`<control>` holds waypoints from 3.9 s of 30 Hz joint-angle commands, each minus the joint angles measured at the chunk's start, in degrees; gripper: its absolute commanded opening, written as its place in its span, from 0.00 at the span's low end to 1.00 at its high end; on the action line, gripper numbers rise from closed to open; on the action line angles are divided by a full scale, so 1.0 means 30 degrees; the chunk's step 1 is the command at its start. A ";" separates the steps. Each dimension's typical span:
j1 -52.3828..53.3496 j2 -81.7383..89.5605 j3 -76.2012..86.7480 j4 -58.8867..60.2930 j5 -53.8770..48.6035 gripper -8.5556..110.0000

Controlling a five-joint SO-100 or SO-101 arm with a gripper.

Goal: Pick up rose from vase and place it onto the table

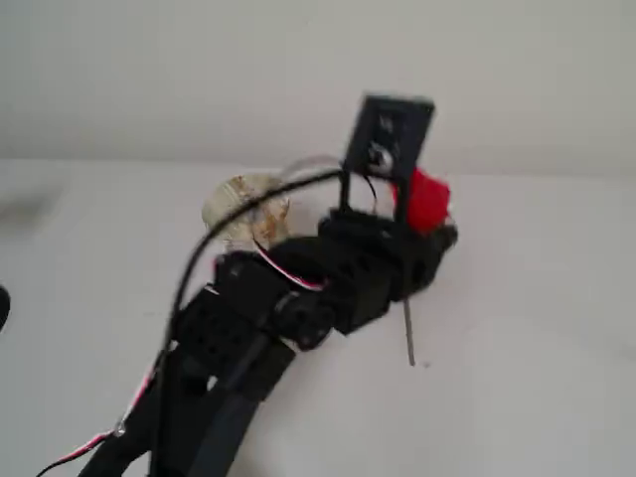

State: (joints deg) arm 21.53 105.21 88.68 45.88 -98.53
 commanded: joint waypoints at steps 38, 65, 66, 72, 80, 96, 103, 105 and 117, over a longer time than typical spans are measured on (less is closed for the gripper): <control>0.0908 0.3750 1.0752 -1.1396 -0.6211 0.48; -0.5859 1.0137 1.0430 -1.4561 1.0020 0.07; -0.6182 1.1016 1.0430 -1.3535 1.1396 0.07; -0.7148 1.6465 1.0547 -0.5508 2.1855 0.07; -0.8467 2.2471 1.4707 0.1436 2.6396 0.07; -0.9902 2.8418 2.6455 0.5508 2.7920 0.07; -0.9844 2.8418 2.8740 0.4775 2.8828 0.07; -0.9814 2.8418 2.8740 0.4775 2.8887 0.07; -0.9814 2.8418 2.8740 0.4775 2.8887 0.07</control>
State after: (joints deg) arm -7.91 189.93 175.17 61.35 -12.22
